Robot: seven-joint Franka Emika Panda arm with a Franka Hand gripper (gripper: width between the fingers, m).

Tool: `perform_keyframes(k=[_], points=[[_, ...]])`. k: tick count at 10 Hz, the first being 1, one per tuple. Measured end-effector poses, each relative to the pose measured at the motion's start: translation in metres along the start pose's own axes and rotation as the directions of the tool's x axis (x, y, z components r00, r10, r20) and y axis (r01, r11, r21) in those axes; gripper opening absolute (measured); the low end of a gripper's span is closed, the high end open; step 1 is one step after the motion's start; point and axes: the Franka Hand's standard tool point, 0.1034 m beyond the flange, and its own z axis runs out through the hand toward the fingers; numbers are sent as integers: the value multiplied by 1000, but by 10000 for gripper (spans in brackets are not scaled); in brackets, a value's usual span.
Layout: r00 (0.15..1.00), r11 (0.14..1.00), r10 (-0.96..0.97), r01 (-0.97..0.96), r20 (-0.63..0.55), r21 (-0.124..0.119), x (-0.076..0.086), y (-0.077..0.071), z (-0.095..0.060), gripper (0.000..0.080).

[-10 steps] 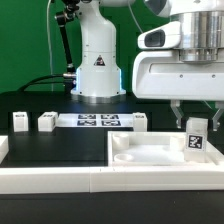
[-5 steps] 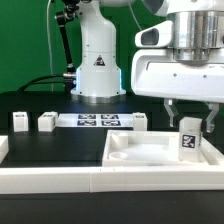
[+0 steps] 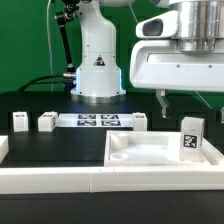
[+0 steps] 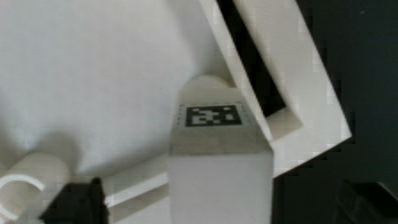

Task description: Assemble square table

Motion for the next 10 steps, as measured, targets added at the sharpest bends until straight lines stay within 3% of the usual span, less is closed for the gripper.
perform_keyframes(k=[3, 8, 10], points=[[990, 990, -142, 142, 13, -8, -18, 0, -5, 649], [989, 989, -150, 150, 4, -1, -19, -3, -1, 649], [972, 972, -235, 235, 8, -3, -21, 1, 4, 649]])
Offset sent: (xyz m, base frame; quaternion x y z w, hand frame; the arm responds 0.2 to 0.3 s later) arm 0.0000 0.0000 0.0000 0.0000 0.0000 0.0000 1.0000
